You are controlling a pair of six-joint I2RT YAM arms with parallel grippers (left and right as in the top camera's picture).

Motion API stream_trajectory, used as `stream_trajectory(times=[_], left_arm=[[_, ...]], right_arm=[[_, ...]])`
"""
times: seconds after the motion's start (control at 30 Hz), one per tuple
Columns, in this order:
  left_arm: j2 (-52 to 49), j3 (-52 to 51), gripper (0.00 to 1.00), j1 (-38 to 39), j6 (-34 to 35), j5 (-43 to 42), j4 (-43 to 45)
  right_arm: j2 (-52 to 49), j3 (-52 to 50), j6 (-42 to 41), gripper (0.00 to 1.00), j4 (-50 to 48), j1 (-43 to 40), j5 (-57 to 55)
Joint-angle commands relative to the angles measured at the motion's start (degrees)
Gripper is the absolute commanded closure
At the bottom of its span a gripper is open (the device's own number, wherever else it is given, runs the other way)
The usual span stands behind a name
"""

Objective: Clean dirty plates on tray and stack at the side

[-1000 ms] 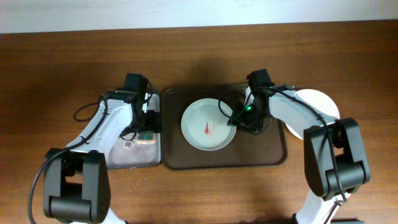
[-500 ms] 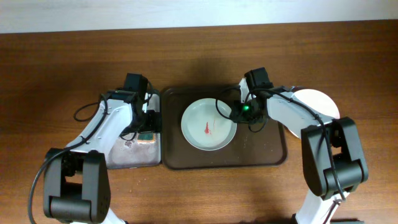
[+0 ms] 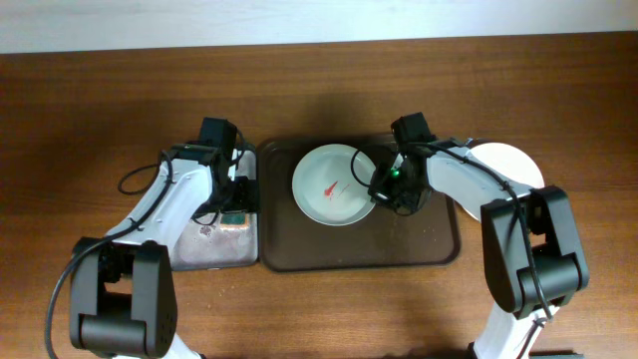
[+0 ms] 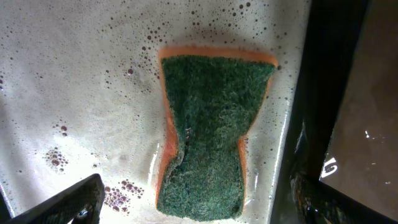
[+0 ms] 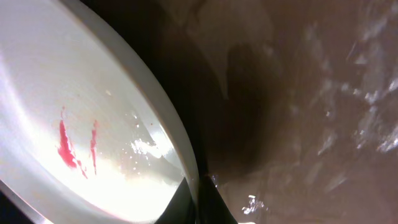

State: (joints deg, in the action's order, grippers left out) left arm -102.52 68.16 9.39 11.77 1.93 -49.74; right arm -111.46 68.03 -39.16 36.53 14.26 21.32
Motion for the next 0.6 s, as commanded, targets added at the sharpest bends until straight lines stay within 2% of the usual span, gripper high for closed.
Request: stream_trajectory(times=[0.0,0.07,0.23,0.43,0.57], left_arm=[[0.96,0.94,0.08,-0.02,0.15,0.39,-0.07],[0.96,0.94,0.13,-0.02,0.17,0.37,-0.07],[0.96,0.94,0.47,-0.02,0.26,0.37,0.24],[0.96,-1.42,0.48,-0.02,0.61,0.37,5.2],[0.96,-3.45,0.59,-0.02,0.98,0.39,7.89]], right_arm=[[-1.09,-0.63,-3.3,0.96,2.1,1.16,-1.01],[-1.09,-0.63,-3.3,0.96,2.05,1.16,-1.03],[-1.09,-0.63,-3.26,0.96,2.05,1.16,-1.03],[-1.09,-0.63,-3.1,0.96,2.12,1.16,-0.98],[-1.09,-0.63,-3.1,0.96,2.12,1.16,-0.98]])
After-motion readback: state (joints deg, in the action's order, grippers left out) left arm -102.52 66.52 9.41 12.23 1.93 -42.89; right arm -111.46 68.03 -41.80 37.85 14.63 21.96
